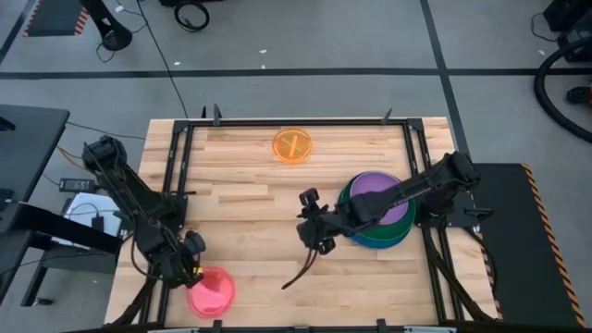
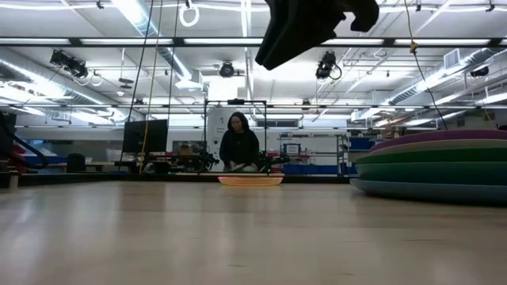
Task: Stack plastic plates
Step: Stack the pink plate on top of the light orange plate
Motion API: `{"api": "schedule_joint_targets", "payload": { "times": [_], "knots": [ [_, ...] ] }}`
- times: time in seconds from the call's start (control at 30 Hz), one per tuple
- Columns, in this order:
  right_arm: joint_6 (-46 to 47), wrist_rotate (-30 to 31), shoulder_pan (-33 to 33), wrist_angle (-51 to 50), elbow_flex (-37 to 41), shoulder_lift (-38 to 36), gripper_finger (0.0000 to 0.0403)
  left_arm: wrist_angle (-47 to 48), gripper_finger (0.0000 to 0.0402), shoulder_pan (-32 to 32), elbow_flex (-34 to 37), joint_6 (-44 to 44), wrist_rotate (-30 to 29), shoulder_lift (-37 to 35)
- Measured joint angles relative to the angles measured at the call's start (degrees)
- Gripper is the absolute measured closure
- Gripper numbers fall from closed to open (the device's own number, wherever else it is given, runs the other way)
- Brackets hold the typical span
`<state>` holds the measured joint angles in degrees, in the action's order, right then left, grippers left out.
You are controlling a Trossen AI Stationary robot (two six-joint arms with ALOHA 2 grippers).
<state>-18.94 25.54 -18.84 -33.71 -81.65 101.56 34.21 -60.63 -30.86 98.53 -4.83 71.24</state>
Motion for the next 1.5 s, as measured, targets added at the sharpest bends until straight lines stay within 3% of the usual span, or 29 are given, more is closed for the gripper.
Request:
{"api": "schedule_joint_targets", "payload": {
  "times": [0.17,0.43,0.63,0.93,1.2,1.5],
  "knots": [
    [1.42,0.04,-0.71,-0.23,0.0,0.0,0.0261,-15.11,0.0226,-0.71,4.87,1.32,0.3,-0.02],
    [1.36,1.79,0.63,-0.28,0.0,0.0,0.0261,-16.01,0.0247,-0.69,5.03,1.37,1.25,-0.04],
    [1.4,1.47,1.27,-0.31,0.0,0.02,0.0263,-28.72,0.0255,0.94,5.01,2.81,-3.99,0.31],
    [1.88,1.4,1.06,-0.29,0.0,0.02,0.0263,-26.83,0.0256,2.2,0.93,8.34,-3.85,4.86],
    [2.01,0.32,1.08,-0.31,0.0,0.04,0.0263,-35.64,0.0255,0.29,0.84,13.99,-0.17,10.64],
    [1.9,-0.13,0.63,-0.33,0.0,0.04,0.0263,-37.06,0.0255,0.29,0.74,17.56,0.68,13.78]
  ]
}}
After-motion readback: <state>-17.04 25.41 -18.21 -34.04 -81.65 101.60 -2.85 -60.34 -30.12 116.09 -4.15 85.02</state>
